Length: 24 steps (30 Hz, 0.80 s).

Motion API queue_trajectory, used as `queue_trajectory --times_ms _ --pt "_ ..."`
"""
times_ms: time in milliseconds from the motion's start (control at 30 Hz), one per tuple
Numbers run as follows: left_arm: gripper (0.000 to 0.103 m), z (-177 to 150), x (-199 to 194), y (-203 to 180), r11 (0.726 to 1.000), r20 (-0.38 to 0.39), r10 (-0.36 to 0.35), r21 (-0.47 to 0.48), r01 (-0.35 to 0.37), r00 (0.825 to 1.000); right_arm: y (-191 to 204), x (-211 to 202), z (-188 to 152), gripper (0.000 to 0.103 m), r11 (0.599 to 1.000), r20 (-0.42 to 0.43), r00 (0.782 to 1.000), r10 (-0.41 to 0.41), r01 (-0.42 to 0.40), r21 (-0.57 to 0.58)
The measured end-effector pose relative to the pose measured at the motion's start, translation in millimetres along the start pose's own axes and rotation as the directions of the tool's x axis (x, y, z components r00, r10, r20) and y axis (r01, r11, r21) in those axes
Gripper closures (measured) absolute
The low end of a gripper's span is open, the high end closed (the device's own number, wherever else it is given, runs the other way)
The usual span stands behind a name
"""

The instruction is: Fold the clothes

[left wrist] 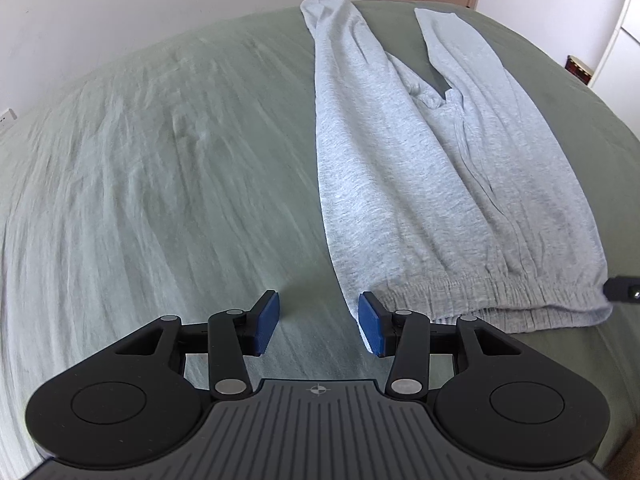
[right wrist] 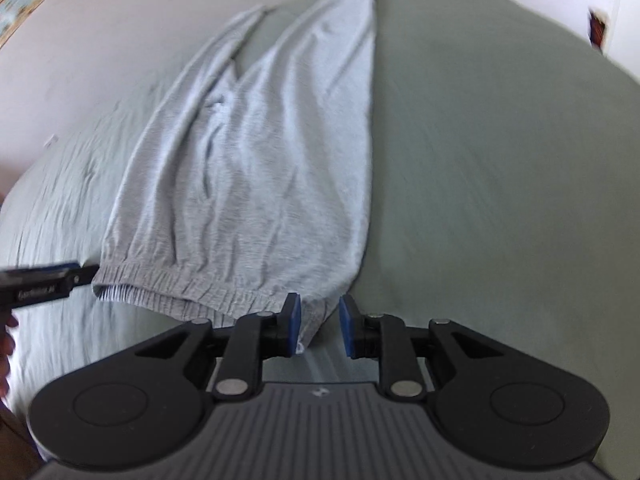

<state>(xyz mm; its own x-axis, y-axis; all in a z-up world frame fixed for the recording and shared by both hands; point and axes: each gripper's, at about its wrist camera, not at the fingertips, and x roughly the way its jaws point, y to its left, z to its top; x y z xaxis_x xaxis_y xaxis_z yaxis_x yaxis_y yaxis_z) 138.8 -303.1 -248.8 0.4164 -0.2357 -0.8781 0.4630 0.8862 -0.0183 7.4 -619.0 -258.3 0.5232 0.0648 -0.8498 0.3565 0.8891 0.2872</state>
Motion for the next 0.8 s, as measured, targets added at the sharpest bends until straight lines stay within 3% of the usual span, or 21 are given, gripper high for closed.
queue_trajectory --times_ms 33,167,267,333,500,600,667,700,800 --pt "0.065 -0.3 0.2 -0.6 1.000 -0.001 -0.002 -0.001 0.002 1.000 -6.1 1.8 0.4 0.080 0.999 -0.002 1.000 0.022 -0.022 0.049" --pt "0.092 -0.7 1.7 -2.6 0.999 -0.010 -0.044 -0.017 0.044 0.999 -20.0 6.6 -1.5 0.080 0.979 -0.012 0.993 0.117 -0.114 0.172" --pt "0.103 0.3 2.3 -5.7 0.999 -0.020 -0.044 -0.010 0.044 0.999 -14.7 13.9 -4.7 0.089 0.986 -0.031 0.995 0.093 -0.088 0.142" --pt "0.103 -1.7 0.5 -5.3 0.999 -0.028 -0.038 0.001 0.038 0.999 -11.2 11.0 -5.0 0.095 0.989 -0.031 0.996 0.084 -0.079 0.124" --pt "0.103 -8.5 -6.1 0.4 1.000 -0.035 -0.021 0.011 0.022 0.999 -11.4 -2.3 -8.2 0.096 0.993 -0.046 0.997 0.064 -0.059 0.104" --pt "0.101 -11.0 -7.8 8.4 0.997 -0.021 -0.067 -0.030 0.066 0.998 -12.5 -4.7 -9.0 0.094 0.992 -0.050 0.997 0.058 -0.052 0.112" --pt "0.079 -10.8 -8.2 12.8 0.994 -0.003 -0.092 -0.060 0.092 0.996 -10.4 -2.9 -8.8 0.086 0.992 -0.047 0.998 0.051 -0.045 0.122" --pt "0.073 -10.6 -8.1 14.6 0.992 0.004 -0.103 -0.070 0.103 0.995 -9.4 -4.5 -10.0 0.077 0.992 -0.043 0.998 0.047 -0.042 0.121" --pt "0.064 -8.4 -7.0 18.9 0.989 0.024 -0.112 -0.094 0.114 0.993 -9.3 -7.7 -11.3 0.069 0.991 -0.030 0.998 0.053 -0.049 0.123"
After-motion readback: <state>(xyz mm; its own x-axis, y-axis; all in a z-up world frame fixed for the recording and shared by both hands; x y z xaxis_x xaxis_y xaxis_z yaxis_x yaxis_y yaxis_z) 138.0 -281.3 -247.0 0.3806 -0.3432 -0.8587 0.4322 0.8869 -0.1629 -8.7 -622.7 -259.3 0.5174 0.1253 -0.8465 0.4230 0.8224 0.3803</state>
